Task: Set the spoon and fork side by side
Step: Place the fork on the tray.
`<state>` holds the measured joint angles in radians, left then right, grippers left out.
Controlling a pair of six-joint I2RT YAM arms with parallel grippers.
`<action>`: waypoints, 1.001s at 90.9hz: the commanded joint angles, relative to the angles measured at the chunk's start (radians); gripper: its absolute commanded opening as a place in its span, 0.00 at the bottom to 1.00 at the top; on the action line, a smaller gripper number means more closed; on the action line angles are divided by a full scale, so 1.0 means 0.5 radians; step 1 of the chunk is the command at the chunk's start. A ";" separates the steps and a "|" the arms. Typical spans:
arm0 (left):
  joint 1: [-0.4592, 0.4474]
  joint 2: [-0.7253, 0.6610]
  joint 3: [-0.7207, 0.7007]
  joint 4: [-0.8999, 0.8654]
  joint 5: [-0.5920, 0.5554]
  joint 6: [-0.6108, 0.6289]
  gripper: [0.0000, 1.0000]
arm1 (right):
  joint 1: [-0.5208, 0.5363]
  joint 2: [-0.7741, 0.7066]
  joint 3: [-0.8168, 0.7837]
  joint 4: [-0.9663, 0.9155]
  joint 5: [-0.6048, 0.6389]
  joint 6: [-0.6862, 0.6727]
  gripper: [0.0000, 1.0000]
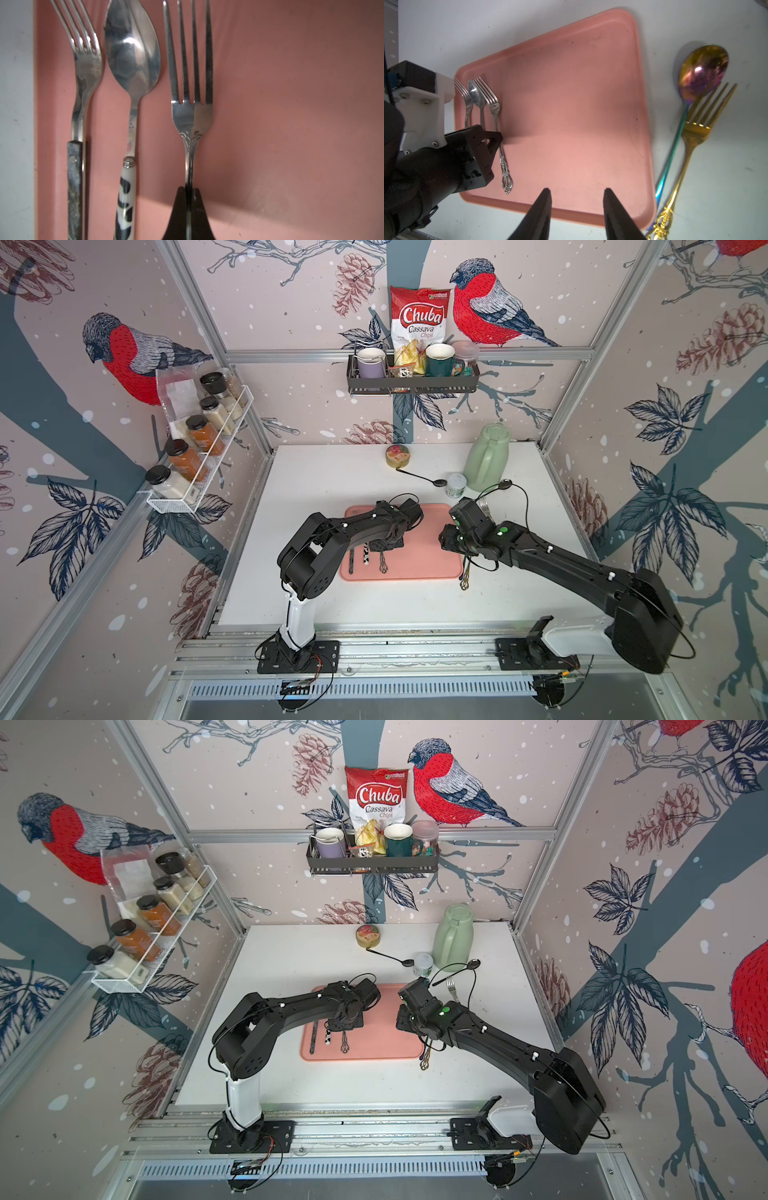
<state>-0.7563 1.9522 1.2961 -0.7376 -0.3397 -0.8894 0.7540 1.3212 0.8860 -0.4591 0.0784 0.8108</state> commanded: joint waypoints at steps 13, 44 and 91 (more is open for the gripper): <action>0.000 0.035 0.007 -0.012 0.051 0.110 0.00 | -0.239 -0.253 -0.214 -0.151 0.007 -0.024 0.43; 0.011 0.100 0.097 -0.137 0.008 0.201 0.00 | -0.564 -0.430 -0.383 -0.242 -0.107 -0.145 0.43; -0.012 -0.080 0.178 -0.196 -0.017 0.278 0.31 | -0.818 -0.224 -0.328 -0.246 -0.189 -0.284 0.43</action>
<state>-0.7502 1.9526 1.3666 -0.8196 -0.3397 -0.7769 0.3584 1.1893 0.7025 -0.5621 -0.0109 0.6987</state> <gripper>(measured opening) 0.304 0.430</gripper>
